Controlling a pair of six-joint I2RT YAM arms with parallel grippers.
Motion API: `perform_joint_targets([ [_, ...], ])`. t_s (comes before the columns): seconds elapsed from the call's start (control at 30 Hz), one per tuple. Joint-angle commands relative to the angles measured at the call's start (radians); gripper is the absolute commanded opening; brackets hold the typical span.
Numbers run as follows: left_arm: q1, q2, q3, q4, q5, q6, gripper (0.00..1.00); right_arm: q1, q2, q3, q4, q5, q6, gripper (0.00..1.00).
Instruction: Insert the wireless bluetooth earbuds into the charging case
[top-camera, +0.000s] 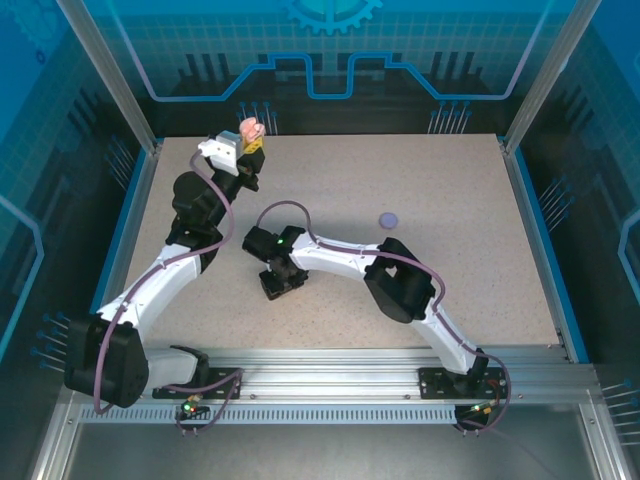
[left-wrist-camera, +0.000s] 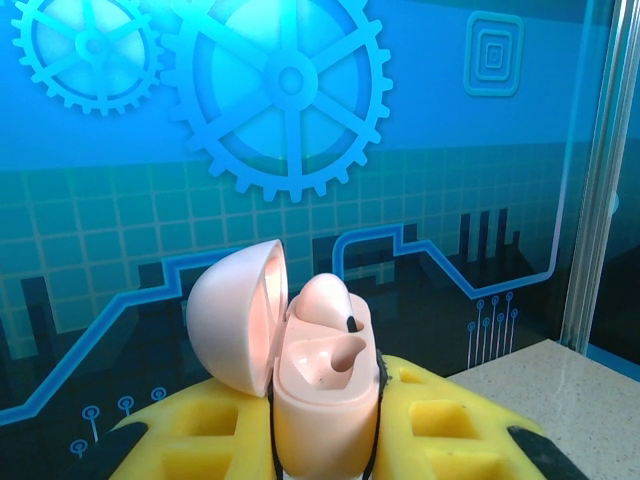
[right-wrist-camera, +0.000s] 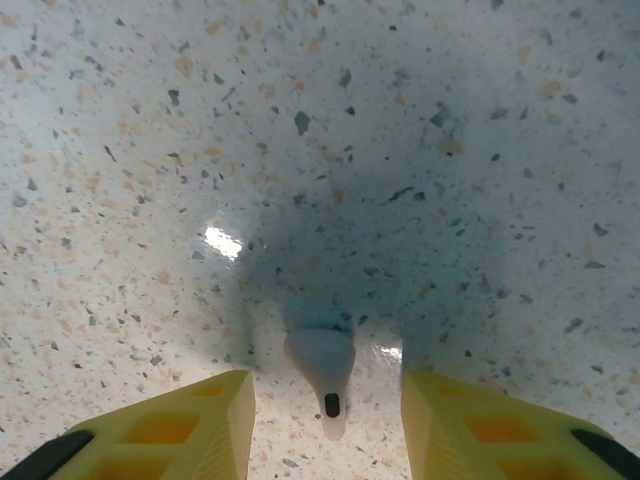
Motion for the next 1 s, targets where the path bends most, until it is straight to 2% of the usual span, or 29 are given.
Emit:
perform_joint_targets([
  [0.0,0.011,-0.03,0.019,0.058,-0.016,-0.028,0.0,0.014,0.047,0.057,-0.053,0.015,-0.016,0.43],
  [0.57,0.011,-0.017,0.009,0.074,-0.008,-0.04,0.0,0.024,0.123,0.135,-0.105,0.046,-0.025,0.34],
  [0.9,0.011,-0.012,0.009,0.076,0.001,-0.056,0.0,0.031,0.128,0.149,-0.118,0.054,-0.03,0.21],
  [0.97,0.011,-0.012,0.007,0.076,0.004,-0.059,0.0,0.032,0.118,0.144,-0.116,0.057,-0.031,0.15],
])
